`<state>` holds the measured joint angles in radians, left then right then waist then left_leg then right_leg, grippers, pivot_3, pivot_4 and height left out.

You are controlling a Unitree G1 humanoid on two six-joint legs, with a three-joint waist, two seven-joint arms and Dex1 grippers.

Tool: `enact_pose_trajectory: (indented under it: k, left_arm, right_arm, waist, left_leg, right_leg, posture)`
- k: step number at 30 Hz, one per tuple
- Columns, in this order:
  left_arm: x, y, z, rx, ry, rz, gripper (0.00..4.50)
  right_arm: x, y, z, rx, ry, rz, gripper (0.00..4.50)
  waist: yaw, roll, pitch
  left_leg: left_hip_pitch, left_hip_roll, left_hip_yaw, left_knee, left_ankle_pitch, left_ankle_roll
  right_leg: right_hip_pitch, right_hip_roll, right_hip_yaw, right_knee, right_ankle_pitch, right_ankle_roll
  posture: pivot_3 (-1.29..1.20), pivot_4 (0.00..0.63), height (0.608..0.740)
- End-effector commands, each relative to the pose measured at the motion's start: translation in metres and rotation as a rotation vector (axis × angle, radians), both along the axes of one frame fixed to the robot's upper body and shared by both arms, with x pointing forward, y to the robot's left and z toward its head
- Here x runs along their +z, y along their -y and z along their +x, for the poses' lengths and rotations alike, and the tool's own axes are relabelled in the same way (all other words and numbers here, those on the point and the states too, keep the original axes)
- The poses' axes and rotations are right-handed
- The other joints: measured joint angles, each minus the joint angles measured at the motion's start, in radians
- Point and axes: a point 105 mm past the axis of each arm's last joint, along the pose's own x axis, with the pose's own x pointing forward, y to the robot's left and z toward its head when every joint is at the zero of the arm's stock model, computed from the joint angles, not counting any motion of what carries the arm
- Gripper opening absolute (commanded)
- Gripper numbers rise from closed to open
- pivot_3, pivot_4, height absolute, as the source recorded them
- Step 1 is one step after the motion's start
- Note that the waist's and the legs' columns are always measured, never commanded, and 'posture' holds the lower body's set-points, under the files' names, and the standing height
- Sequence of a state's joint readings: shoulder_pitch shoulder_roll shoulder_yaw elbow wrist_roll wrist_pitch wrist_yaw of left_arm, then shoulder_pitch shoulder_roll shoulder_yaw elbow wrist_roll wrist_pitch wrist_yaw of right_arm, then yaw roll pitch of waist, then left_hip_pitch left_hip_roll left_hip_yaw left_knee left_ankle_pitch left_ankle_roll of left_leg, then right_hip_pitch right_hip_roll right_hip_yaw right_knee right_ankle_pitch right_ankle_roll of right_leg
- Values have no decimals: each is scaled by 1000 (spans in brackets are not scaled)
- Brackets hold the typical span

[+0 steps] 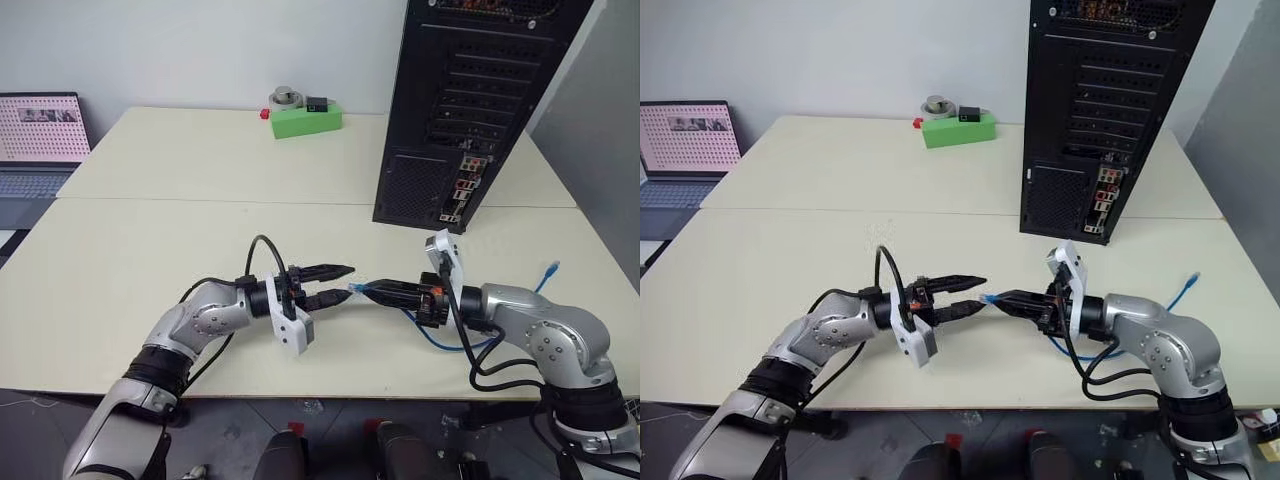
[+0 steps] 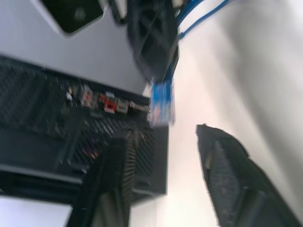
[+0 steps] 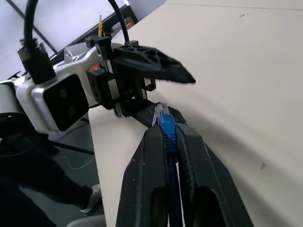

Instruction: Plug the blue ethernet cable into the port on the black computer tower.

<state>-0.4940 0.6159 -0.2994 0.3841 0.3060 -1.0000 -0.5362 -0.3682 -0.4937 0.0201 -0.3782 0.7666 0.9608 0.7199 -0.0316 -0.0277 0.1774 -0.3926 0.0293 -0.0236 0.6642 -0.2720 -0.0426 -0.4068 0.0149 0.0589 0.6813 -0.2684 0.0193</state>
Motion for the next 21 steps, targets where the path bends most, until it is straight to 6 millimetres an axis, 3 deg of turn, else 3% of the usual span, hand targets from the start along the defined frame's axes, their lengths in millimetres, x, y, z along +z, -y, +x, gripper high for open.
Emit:
enact_pose_trajectory:
  k: [1, 5, 8, 21]
  left_arm:
    - [-1, -6, 2, 78, -314, -104, 3176]
    - [10, -4, 1, 121, -591, -235, 3262]
    - [26, 2, 5, 149, -656, -303, 3262]
    - [59, 27, 28, 272, -651, -393, 3262]
  right_arm:
    - [21, 19, 20, -214, 182, -13, 2]
    - [30, 36, 34, -430, 296, -35, 2]
    - [34, 46, 43, -602, 334, -33, 2]
    - [44, 73, 80, -1156, 370, -61, 2]
  waist:
    - [-1, 0, 0]
    - [-1, 0, 0]
    - [0, 0, 0]
    - [-1, 0, 0]
  left_leg:
    - [0, 0, 0, 0, 0, 0]
    - [-2, 1, -1, 0, 0, 0]
    - [-2, 0, -2, 1, 0, 0]
    - [-2, -2, -1, 0, 0, 0]
  right_leg:
    - [0, 0, 0, 0, 0, 0]
    - [-1, 0, -1, 0, 0, 0]
    - [-1, 0, -1, 0, 0, 0]
    - [-3, 1, 3, 1, 0, 0]
  posture:
    - [0, 150, 740]
    - [0, 150, 740]
    - [0, 150, 740]
    - [0, 150, 740]
